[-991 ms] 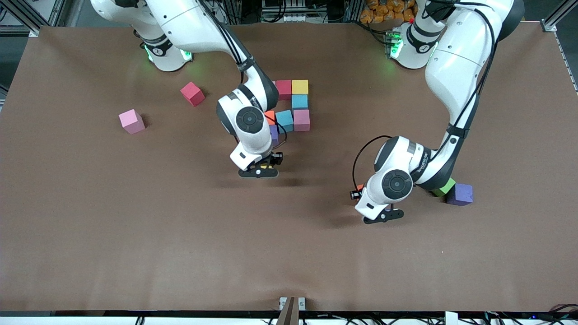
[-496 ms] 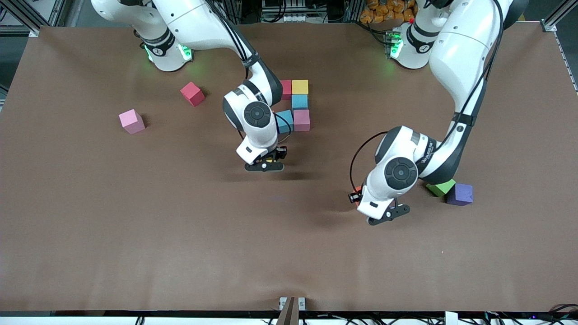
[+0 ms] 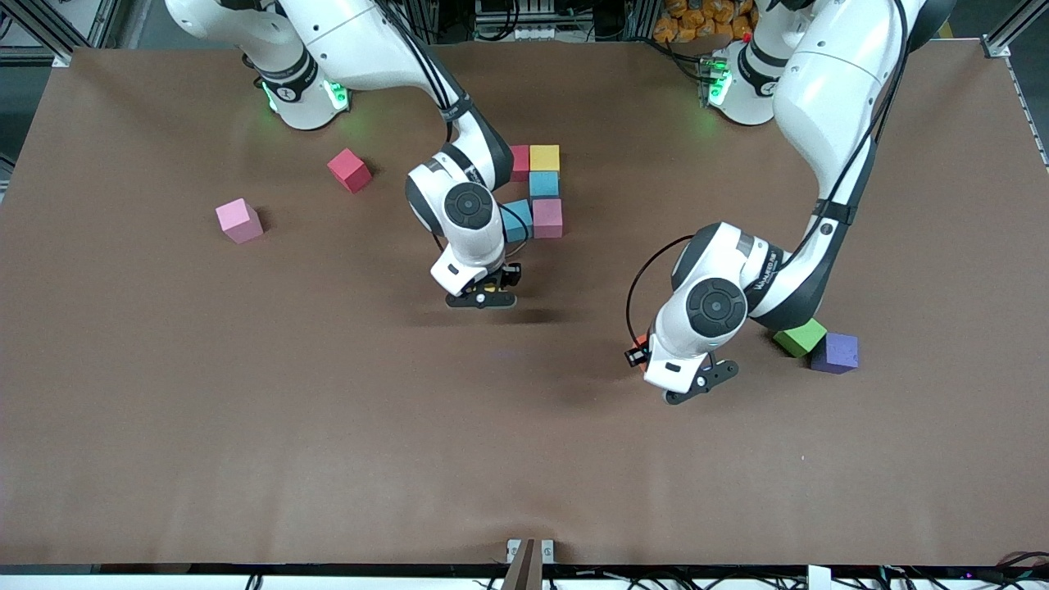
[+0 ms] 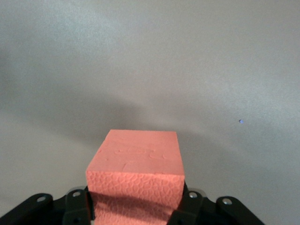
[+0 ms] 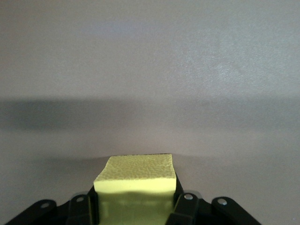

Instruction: Form number 2 with 11 blocks

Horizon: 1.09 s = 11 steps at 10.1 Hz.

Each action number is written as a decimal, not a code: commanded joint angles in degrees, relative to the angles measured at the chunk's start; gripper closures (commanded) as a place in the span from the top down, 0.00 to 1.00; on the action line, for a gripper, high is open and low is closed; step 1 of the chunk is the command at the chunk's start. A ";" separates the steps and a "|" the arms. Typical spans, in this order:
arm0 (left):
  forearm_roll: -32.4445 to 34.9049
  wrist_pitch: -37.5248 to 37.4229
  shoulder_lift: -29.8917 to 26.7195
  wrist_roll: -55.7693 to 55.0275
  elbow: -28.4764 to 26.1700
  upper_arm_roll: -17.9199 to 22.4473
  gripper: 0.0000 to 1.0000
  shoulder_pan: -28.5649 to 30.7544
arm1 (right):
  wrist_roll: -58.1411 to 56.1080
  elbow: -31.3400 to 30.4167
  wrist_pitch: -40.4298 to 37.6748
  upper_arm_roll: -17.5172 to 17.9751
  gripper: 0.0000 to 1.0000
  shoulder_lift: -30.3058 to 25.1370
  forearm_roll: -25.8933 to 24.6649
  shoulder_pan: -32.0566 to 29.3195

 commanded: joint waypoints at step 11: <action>0.65 -1.12 -1.62 -0.80 -0.82 -0.76 0.28 0.24 | 0.91 -3.77 2.88 0.84 0.00 -2.58 -1.87 0.79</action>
